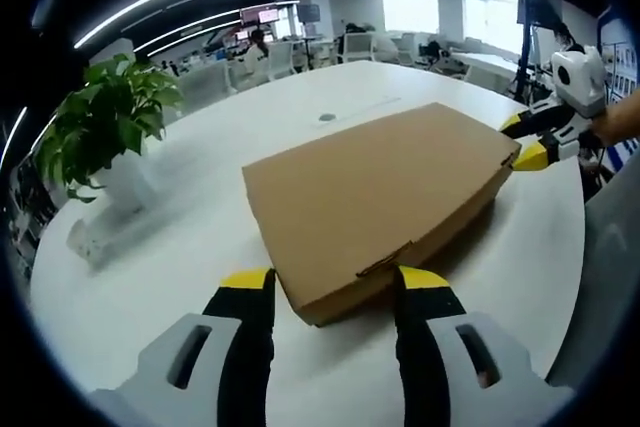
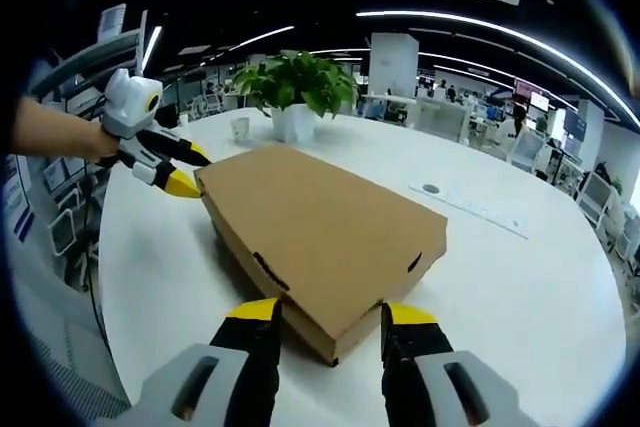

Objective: Operate the shoe box by opening the lid, removing the specified soft item, and placing it in the target area until the item is outside and the box remains undamaged.

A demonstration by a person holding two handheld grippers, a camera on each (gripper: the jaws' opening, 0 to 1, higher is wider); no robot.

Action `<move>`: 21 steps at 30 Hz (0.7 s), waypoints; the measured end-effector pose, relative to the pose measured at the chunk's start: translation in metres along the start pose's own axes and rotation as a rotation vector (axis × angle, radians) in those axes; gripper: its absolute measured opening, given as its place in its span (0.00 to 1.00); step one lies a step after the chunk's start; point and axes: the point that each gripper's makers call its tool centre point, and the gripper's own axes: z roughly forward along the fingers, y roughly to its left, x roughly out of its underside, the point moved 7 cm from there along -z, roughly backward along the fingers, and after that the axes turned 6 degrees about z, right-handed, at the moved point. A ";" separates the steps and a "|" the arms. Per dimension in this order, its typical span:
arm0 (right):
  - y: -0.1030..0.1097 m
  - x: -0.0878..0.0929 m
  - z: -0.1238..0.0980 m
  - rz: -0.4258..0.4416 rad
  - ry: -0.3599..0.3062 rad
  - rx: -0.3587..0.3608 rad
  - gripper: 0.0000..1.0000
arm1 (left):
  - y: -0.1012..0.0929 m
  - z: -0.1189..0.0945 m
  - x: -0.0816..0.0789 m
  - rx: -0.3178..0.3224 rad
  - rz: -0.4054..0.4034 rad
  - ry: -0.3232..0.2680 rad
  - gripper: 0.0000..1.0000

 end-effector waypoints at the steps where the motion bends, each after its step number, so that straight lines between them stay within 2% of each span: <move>1: 0.000 0.000 0.000 0.000 0.000 0.000 0.37 | 0.000 0.000 0.000 0.000 0.001 0.000 0.47; 21: -0.003 0.000 0.003 0.003 0.013 -0.008 0.35 | -0.006 0.002 -0.001 -0.011 -0.045 0.013 0.45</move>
